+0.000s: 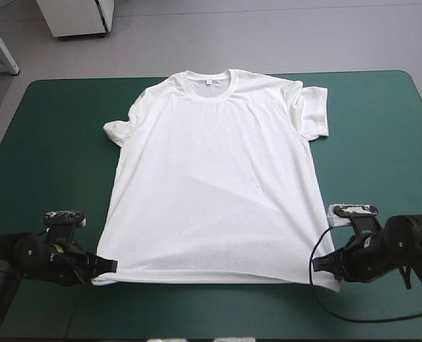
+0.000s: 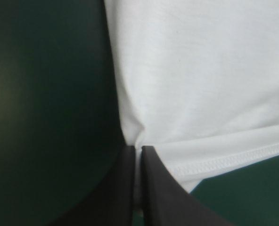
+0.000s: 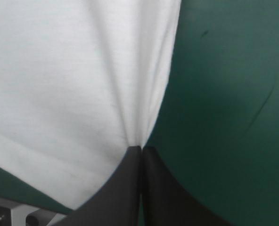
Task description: Fold the cloth
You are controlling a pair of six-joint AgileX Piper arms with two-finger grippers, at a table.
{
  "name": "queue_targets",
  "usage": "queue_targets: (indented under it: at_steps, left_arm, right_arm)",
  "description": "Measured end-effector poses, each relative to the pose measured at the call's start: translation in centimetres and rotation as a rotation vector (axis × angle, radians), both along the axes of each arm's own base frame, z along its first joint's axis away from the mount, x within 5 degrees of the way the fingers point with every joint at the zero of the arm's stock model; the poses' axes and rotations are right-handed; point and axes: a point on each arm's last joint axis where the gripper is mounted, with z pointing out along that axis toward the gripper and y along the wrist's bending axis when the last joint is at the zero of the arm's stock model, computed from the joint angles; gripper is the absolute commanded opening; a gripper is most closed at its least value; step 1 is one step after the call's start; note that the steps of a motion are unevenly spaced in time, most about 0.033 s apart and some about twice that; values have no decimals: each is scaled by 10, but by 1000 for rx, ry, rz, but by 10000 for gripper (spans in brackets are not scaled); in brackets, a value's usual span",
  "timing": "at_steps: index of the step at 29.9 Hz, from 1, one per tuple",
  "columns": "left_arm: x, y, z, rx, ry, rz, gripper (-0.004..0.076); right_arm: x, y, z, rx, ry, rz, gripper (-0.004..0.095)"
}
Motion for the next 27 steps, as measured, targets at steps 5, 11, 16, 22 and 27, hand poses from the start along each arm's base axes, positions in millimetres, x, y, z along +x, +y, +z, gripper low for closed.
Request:
queue_targets:
  at_steps: [5,11,16,22,27]
  left_arm:
    - [-27,1,9,-4,-19,2,-9]
    - [-40,1,6,-2,-29,-3,26]
    - [-40,1,6,-1,-36,-7,286]
    - [-41,0,8,-19,-30,-3,447]
    - [-37,1,34,-7,-116,-3,436]
  right_arm:
    - [-24,-1,5,47,-3,-2,-17]
    - [-34,-2,9,66,-34,-1,44]
    - [-34,-2,9,66,-35,11,435]
    - [-36,5,12,145,-18,-1,521]
    - [-30,5,38,161,-99,-14,431]
